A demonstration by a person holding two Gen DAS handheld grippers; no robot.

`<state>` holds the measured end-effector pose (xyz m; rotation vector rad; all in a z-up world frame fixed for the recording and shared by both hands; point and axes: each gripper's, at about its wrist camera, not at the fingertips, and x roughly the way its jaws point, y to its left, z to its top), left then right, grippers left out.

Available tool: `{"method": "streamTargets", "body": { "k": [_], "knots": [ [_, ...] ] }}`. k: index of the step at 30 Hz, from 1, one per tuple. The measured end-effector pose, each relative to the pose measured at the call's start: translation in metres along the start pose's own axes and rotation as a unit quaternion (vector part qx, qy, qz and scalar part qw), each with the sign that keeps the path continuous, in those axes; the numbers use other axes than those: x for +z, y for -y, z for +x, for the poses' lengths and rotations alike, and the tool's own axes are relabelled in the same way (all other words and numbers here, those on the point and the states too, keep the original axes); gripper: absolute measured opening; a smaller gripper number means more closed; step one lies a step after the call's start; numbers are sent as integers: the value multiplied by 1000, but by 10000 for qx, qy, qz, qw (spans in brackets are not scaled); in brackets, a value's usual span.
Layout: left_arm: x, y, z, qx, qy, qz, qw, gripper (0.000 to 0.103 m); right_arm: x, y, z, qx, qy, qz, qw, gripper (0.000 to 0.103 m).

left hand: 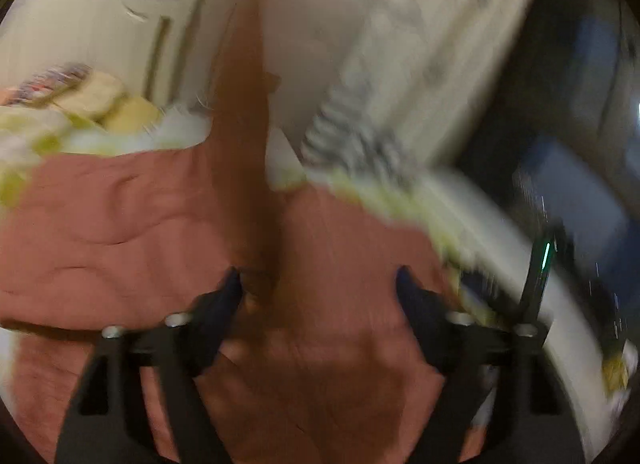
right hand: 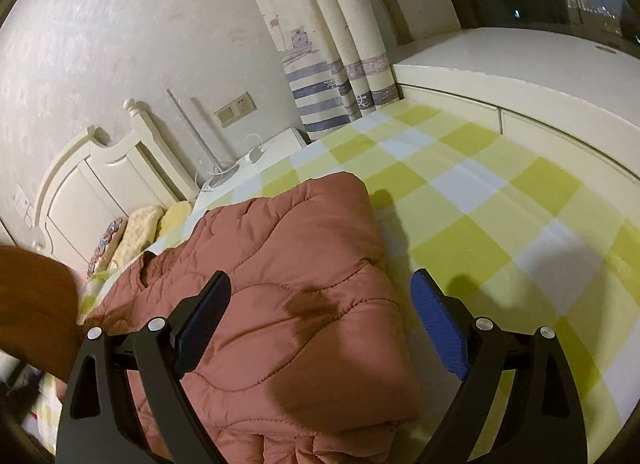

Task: Fold large clothes

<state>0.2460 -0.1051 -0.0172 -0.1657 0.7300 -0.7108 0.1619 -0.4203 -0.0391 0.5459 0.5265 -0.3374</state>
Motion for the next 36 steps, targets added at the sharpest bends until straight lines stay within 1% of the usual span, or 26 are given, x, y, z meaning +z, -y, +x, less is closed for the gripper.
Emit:
{"method": "streamTargets", "body": {
  "k": [2, 3, 5, 6, 8, 9, 10, 11, 12, 13, 14, 15, 16, 18, 19, 21, 24, 25, 27, 30, 31, 32, 33, 34, 35, 36],
  "knots": [
    [-16, 6, 14, 35, -216, 276, 9994, 78, -7, -3, -1, -17, -4, -109, 9999, 88],
    [-20, 5, 14, 78, -227, 363, 9991, 78, -4, -4, 0, -19, -8, -161, 9999, 88],
    [-25, -3, 6, 182, -177, 427, 9988, 79, -13, -6, -2, -33, -20, -221, 9997, 88],
    [-30, -7, 1, 219, -114, 382, 9990, 80, -14, -6, -2, -36, -29, -235, 9997, 88],
    [-34, -25, -25, 419, 196, 156, 9988, 86, -14, -7, -2, -34, -23, -234, 9997, 88],
    [-31, -44, -40, 670, 452, -57, 9967, 87, -16, -7, -2, -33, -15, -231, 9997, 88],
    [-39, -55, -62, 892, 611, -204, 9939, 88, -16, -7, -2, -28, -2, -229, 9997, 88],
    [-44, -63, -75, 1213, 768, -378, 9889, 88, -18, -6, -3, -24, 11, -233, 9997, 88],
    [-46, -84, -84, 1719, 886, -583, 9794, 88, -16, -6, -3, -15, 35, -243, 9997, 88],
    [-44, -94, -85, 2112, 911, -687, 9708, 88, -18, -8, -5, -2, 64, -274, 9996, 88],
    [-43, -106, -83, 2586, 916, -786, 9584, 88, -20, -8, -5, 12, 86, -313, 9995, 88],
    [-48, -121, -85, 3088, 911, -929, 9422, 87, -21, -10, -6, 23, 123, -373, 9992, 88],
    [-52, -129, -83, 3221, 916, -1045, 9365, 87, -22, -13, -8, 39, 169, -465, 9988, 88],
    [-56, -146, -88, 3125, 962, -1394, 9347, 87, -22, -22, -10, 29, 160, -688, 9975, 88],
    [-55, -149, -92, 3112, 1068, -1474, 9327, 88, -24, -26, -10, 9, 84, -770, 9970, 88],
    [-54, -148, -94, 3128, 1199, -1396, 9318, 88, -26, -36, -9, 112, -161, -856, 9961, 88],
    [-60, -135, -99, 3158, 1332, -1233, 9313, 90, -31, -61, -9, 531, -462, -855, 9939, 88],
    [-62, -131, -104, 3128, 1428, -1220, 9311, 93, -32, -70, -7, 628, -555, -898, 9924, 88],
    [-69, -129, -113, 3036, 1538, -1300, 9313, 95, -37, -94, 6, 799, -972, -1123, 9857, 88],
    [-76, -132, -121, 2899, 1560, -1568, 9311, 95, -51, -116, 37, 574, -1714, -1417, 9733, 88],
    [-78, -135, -121, 2878, 1553, -1667, 9302, 95, -55, -121, 45, 570, -1810, -1392, 9719, 84],
    [-78, -137, -121, 2856, 1548, -1722, 9300, 95, -57, -125, 46, 610, -1729, -1423, 9727, 59],
    [-78, -139, -121, 2827, 1544, -1770, 9300, 95, -58, -129, 43, 713, -1615, -1487, 9730, 47],
    [-78, -140, -121, 2819, 1540, -1786, 9300, 96, -58, -133, 35, 694, -1391, -1523, 9760, 32],
    [-79, -140, -121, 2811, 1534, -1795, 9302, 97, -57, -134, 26, 749, -1191, -1524, 9783, 21],
    [-79, -141, -121, 2799, 1538, -1799, 9304, 97, -54, -135, 12, 789, -945, -1530, 9805, 19]
  ]
}}
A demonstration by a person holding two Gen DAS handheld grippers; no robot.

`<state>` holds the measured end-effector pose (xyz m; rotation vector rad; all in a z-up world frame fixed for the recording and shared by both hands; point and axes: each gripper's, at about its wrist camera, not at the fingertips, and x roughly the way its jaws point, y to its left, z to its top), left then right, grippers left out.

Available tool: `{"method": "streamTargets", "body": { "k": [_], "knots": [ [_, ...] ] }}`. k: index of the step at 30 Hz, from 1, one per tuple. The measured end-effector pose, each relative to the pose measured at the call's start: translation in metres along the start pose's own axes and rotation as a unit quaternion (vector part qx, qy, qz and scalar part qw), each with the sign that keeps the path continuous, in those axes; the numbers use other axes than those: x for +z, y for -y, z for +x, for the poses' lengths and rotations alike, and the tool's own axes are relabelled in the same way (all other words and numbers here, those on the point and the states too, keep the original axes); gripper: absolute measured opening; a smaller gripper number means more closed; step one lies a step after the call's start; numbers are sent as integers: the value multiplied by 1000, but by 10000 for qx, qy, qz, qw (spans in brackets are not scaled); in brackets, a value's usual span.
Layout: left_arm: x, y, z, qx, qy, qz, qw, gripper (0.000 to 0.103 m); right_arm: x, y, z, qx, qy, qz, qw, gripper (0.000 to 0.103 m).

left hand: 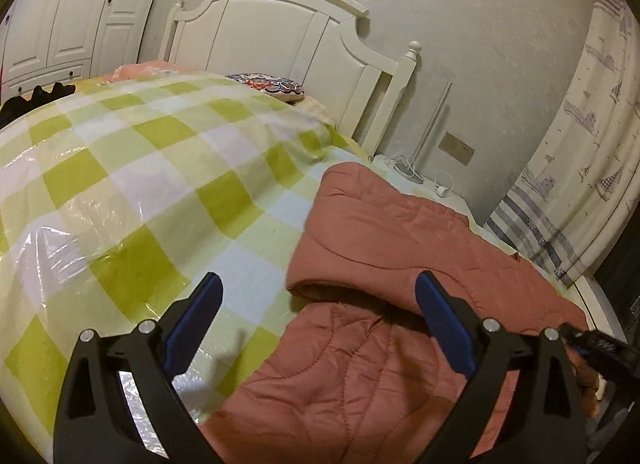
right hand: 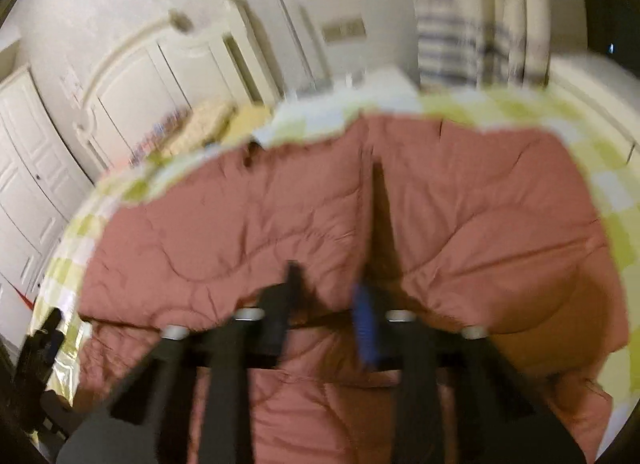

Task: Fold large clothes

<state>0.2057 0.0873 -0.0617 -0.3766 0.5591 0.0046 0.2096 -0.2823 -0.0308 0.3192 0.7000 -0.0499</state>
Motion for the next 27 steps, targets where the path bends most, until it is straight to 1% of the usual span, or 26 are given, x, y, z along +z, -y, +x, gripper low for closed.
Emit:
{"method": "streamTargets", "body": {
  "k": [2, 4, 5, 6, 7, 9, 10, 11, 12, 13, 14, 15, 17, 18, 19, 21, 23, 25, 26, 27],
  "knots": [
    [0, 0, -1, -13, 3, -9, 10000, 98, 0, -1, -24, -85, 314, -29, 9995, 17],
    [-1, 0, 0, -22, -12, -11, 10000, 98, -2, 4, -40, -299, 448, 13, 9985, 17],
    [-1, 0, 1, -24, -24, -15, 10000, 98, -2, 9, -41, -433, 394, 21, 9983, 17],
    [-1, 0, 1, -24, -35, -21, 10000, 98, -3, 16, -39, -704, 269, 5, 9972, 17],
    [-2, 0, 1, -26, -42, -29, 10000, 98, -5, 21, -38, -896, 231, 40, 9957, 17],
    [-2, -1, 1, -36, -46, -53, 10000, 99, -9, 32, -38, -1250, 167, 228, 9918, 18],
    [-2, -2, 1, -45, -56, -70, 9999, 99, -9, 38, -39, -1443, 121, 348, 9888, 21],
    [-2, -2, 2, -44, -70, -74, 9999, 100, -8, 38, -40, -1470, 82, 396, 9883, 25],
    [-2, -2, 3, -37, -80, -69, 9999, 100, -8, 37, -41, -1393, 68, 383, 9895, 30],
    [-2, -1, 4, -16, -102, -40, 9999, 100, -6, 28, -44, -1221, 138, 265, 9921, 56],
    [-2, 0, 5, -2, -113, -9, 9999, 100, -3, 17, -48, -1106, 280, 84, 9934, 98],
    [-2, 1, 5, 22, -121, 23, 9999, 100, 1, -3, -55, -1002, 630, -260, 9926, 97],
    [-3, 4, 5, 65, -126, 89, 9999, 100, 5, -36, -61, -996, 1093, -885, 9850, 98],
    [-3, 5, 6, 90, -143, 117, 9998, 100, 7, -53, -57, -1009, 1173, -1208, 9805, 98],
    [-3, 5, 7, 103, -166, 132, 9997, 100, 9, -63, -53, -1006, 1151, -1377, 9786, 98],
    [-3, 6, 8, 135, -228, 152, 9995, 100, 12, -80, -33, -919, 862, -1616, 9788, 98],
    [-3, 6, 8, 134, -231, 150, 9995, 100, 12, -87, -4, -965, 369, -1706, 9799, 98],
    [-3, 6, 9, 131, -243, 152, 9995, 100, 6, -86, 28, -1117, -153, -1848, 9763, 98],
    [-4, 6, 9, 122, -264, 149, 9995, 100, -1, -84, 42, -1222, -405, -1940, 9725, 98],
    [-3, 5, 10, 115, -295, 141, 9994, 100, -10, -76, 58, -1259, -667, -1981, 9698, 98]
  ]
}}
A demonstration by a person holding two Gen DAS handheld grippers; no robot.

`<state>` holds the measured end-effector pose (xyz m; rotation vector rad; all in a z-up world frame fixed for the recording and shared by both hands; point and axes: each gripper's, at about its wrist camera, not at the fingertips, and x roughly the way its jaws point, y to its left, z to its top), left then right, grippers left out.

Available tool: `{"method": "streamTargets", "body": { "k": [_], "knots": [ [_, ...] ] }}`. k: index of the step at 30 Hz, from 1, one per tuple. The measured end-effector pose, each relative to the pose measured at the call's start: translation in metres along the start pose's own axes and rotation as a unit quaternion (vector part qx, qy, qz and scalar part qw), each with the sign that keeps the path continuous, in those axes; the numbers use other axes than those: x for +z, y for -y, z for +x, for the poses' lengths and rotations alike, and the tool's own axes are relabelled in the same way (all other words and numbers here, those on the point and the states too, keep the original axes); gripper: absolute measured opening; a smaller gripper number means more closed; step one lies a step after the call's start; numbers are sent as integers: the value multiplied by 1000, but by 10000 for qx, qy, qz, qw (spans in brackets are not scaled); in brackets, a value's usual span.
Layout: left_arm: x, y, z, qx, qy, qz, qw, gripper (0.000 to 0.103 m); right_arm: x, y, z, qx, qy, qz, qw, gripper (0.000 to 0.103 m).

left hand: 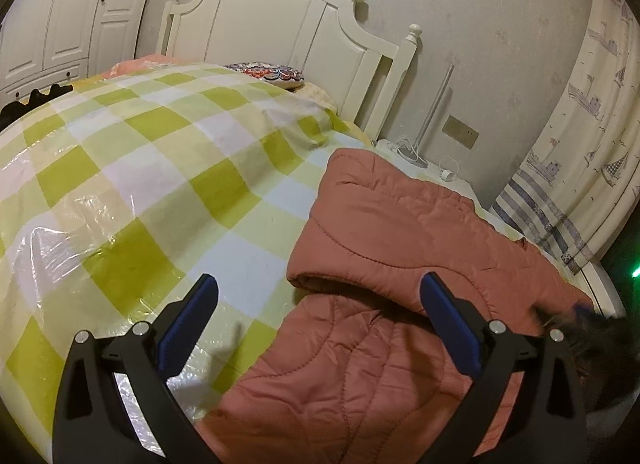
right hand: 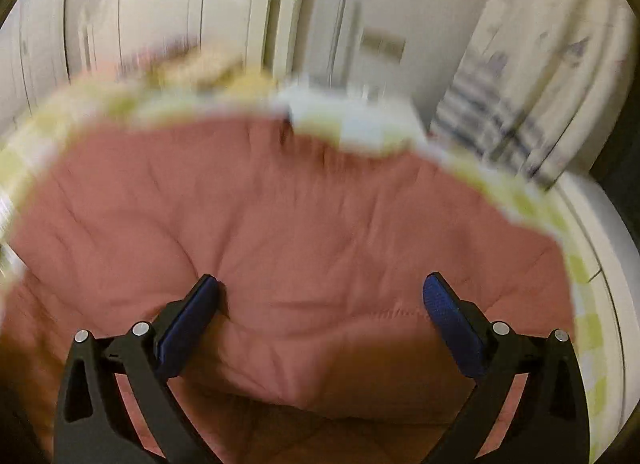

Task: Fold large clothes

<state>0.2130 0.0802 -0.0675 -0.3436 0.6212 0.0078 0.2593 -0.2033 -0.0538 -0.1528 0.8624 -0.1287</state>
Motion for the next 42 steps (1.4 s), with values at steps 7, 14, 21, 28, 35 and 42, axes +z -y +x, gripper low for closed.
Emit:
{"method": "streamTargets", "body": {
  "k": [7, 14, 21, 28, 35, 42],
  "knots": [
    [39, 8, 16, -67, -429, 103, 9990, 100, -11, 16, 3, 388, -8, 415, 9984, 98],
    [79, 72, 71, -591, -800, 1265, 9870, 100, -13, 12, 1, 423, 8, 438, 9981, 99],
    [49, 92, 128, -172, -1649, 2006, 9655, 101, -14, 10, -2, 450, 31, 446, 9980, 99],
    [83, 85, 134, -70, -1427, 1551, 9775, 101, -13, 11, -1, 478, 28, 470, 9977, 99],
    [68, 101, 158, 520, -1651, 1980, 9648, 100, -12, 13, 0, 494, 23, 495, 9975, 99],
    [37, 131, 80, -267, -1078, 2102, 9713, 101, -13, 13, 0, 496, 41, 507, 9975, 99]
  ]
}}
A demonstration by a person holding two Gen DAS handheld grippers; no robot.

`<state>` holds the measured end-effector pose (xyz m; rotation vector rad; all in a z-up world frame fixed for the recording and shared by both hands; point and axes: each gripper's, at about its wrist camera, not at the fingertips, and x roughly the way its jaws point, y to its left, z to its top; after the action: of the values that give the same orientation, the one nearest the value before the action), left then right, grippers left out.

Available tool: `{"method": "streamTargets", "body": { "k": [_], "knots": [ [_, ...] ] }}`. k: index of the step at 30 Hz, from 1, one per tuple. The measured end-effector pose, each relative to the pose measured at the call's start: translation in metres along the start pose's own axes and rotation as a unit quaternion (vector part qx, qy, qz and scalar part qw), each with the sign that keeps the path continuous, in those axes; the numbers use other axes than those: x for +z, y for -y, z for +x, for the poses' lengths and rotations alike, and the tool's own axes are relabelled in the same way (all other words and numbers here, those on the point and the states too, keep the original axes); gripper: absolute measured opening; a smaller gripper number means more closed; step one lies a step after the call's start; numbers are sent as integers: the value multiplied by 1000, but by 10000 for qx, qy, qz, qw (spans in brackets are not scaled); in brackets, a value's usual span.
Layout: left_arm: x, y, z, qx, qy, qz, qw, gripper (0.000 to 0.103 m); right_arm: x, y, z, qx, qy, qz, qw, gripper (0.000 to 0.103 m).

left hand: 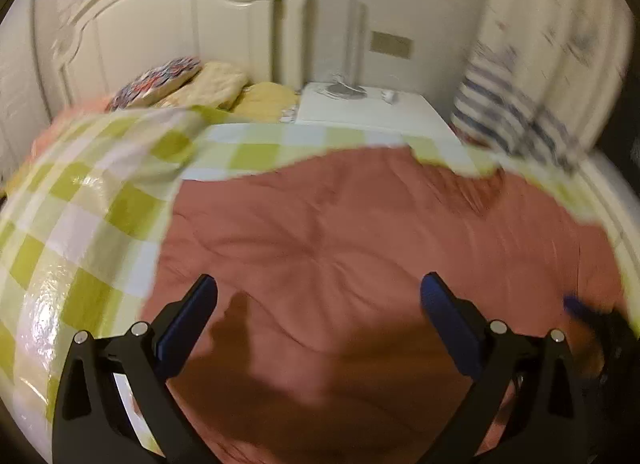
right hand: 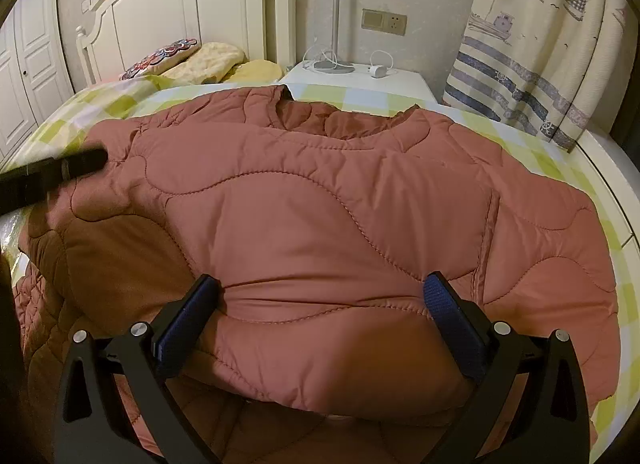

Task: Fold large clothes

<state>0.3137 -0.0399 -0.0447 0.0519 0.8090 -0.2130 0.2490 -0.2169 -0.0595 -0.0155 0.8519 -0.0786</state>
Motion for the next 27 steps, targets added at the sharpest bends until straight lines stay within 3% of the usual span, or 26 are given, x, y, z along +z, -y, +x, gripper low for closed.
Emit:
{"method": "streamTargets", "body": {
  "k": [2, 3, 7, 8, 9, 11, 12, 13, 15, 16, 18, 20, 23, 26, 27],
  "knots": [
    [-15, 19, 22, -31, -358, 245, 9991, 101, -1, -2, -1, -23, 29, -3, 10000, 99],
    [-23, 24, 32, 142, -335, 344, 9987, 101, -1, -2, -2, -30, 53, 5, 10000, 99],
    [-26, 18, 34, -9, -289, 220, 9993, 101, -5, 6, -17, -60, 451, 266, 9986, 98],
    [-26, 16, 34, -32, -274, 208, 9994, 101, -7, 13, -28, -180, 787, 498, 9955, 98],
    [-28, 16, 34, -37, -253, 202, 9995, 101, -14, 27, -50, -426, 1412, 935, 9846, 98],
    [-30, 17, 32, 21, -214, 234, 9995, 101, -23, 49, -72, -816, 1886, 1526, 9667, 98],
    [-30, 18, 33, 40, -206, 241, 9995, 101, -25, 64, -72, -1149, 1739, 1863, 9601, 98],
    [-30, 19, 31, 46, -208, 245, 9995, 101, -26, 80, -58, -1256, 1270, 2108, 9611, 98],
    [-30, 19, 30, 41, -205, 238, 9995, 101, -24, 97, -20, -947, 113, 2262, 9694, 99],
    [-29, 19, 29, 38, -199, 231, 9995, 101, -19, 99, -10, -881, -220, 2164, 9721, 99],
    [-29, 19, 30, 35, -196, 216, 9996, 101, -9, 102, -20, -856, -164, 2069, 9745, 99],
    [-29, 19, 29, 41, -184, 221, 9996, 101, -5, 113, -36, -845, 186, 2292, 9695, 99],
    [-29, 19, 30, 53, -180, 228, 9996, 101, 6, 139, -49, -1332, 615, 2506, 9569, 99],
    [-28, 18, 30, 42, -181, 223, 9996, 101, 24, 178, -21, -1469, 204, 2649, 9528, 99],
    [-29, 18, 30, 43, -181, 223, 9996, 101, 28, 195, 3, -1317, -271, 2697, 9535, 99]
  ]
}}
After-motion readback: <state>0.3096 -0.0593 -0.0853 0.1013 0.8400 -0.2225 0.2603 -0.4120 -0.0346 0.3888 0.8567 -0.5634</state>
